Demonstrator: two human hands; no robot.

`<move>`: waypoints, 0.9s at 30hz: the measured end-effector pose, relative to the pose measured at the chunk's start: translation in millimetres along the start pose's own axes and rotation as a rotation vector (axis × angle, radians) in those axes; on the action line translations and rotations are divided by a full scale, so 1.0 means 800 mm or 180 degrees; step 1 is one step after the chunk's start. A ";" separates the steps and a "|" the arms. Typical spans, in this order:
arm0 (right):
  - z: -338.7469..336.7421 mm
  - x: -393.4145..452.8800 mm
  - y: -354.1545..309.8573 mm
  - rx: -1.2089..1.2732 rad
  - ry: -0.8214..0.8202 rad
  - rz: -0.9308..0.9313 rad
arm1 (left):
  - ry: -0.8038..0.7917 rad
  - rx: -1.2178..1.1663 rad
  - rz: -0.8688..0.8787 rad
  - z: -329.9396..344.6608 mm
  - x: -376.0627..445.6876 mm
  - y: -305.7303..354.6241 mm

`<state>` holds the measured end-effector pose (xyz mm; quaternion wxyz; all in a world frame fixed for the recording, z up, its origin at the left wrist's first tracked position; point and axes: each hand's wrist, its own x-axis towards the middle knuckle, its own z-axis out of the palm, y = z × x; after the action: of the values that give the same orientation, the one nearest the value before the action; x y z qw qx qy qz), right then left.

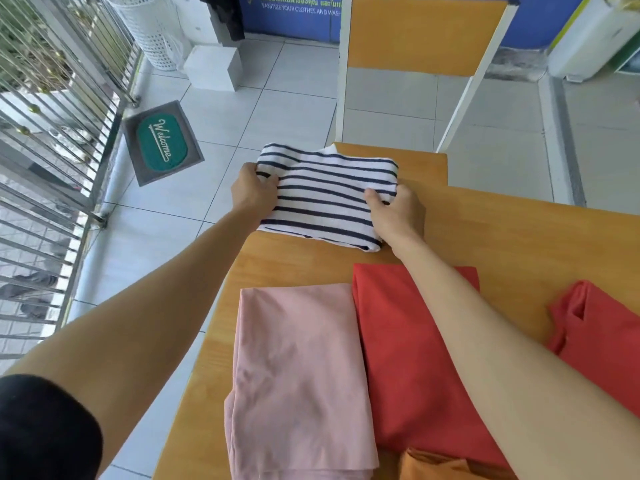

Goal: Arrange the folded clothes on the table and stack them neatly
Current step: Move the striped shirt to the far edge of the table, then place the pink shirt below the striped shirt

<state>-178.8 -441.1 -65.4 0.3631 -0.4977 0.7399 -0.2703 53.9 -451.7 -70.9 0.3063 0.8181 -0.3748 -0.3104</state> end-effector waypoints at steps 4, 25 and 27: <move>-0.029 -0.031 0.004 -0.0267 0.0009 -0.0041 | 0.0259 0.0442 0.0414 -0.017 -0.029 -0.004; -0.084 -0.427 0.128 -0.0714 -0.0886 0.0290 | -0.0748 0.1819 0.0960 -0.083 -0.251 -0.161; -0.081 -0.440 0.134 -0.0879 -0.0957 0.0391 | -0.0748 0.1711 0.0690 -0.101 -0.265 -0.180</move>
<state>-204.7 -72.0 -14.5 0.4136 -0.5314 0.7363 -0.0664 62.9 -183.1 -67.5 0.0650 0.7836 -0.5613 -0.2581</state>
